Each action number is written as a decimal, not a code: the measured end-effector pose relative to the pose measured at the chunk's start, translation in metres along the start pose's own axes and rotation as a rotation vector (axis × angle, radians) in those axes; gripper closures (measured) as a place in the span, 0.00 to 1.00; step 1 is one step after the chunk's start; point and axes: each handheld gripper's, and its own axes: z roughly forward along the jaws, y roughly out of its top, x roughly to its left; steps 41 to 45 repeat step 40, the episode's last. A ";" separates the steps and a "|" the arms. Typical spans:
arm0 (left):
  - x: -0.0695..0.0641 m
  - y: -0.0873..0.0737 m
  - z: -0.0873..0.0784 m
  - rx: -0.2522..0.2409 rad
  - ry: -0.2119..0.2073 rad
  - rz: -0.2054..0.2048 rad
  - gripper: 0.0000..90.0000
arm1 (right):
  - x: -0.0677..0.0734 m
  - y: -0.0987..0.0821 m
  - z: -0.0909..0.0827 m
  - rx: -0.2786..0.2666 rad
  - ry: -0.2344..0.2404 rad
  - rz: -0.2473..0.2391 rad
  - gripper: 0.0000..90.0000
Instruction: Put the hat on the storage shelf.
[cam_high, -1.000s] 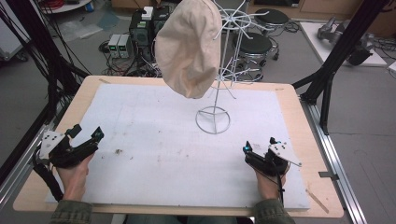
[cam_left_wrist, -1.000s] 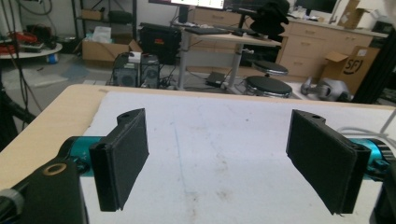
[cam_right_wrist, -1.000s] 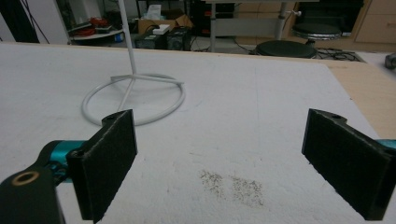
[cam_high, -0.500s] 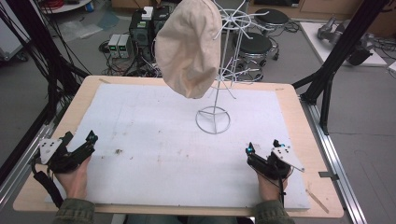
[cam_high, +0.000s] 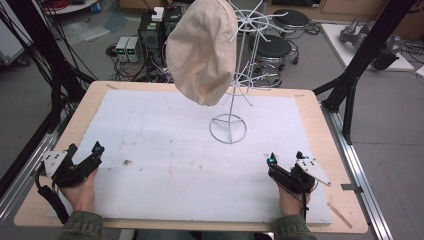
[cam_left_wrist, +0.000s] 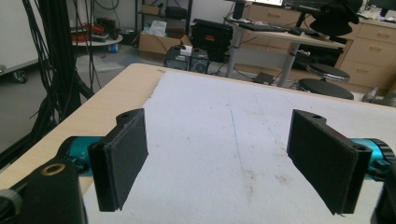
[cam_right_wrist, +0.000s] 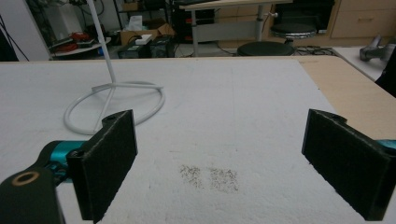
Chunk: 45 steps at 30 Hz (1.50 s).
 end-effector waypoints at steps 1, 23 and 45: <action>0.000 0.000 0.000 0.001 -0.001 -0.001 0.23 | 0.000 0.000 0.000 0.002 0.000 -0.002 0.10; -0.002 -0.002 0.001 0.011 -0.019 -0.012 0.24 | 0.000 -0.001 0.002 0.018 -0.004 -0.004 0.10; -0.002 -0.003 0.001 0.019 -0.029 -0.016 0.25 | 0.001 -0.002 0.004 0.029 -0.003 -0.015 0.10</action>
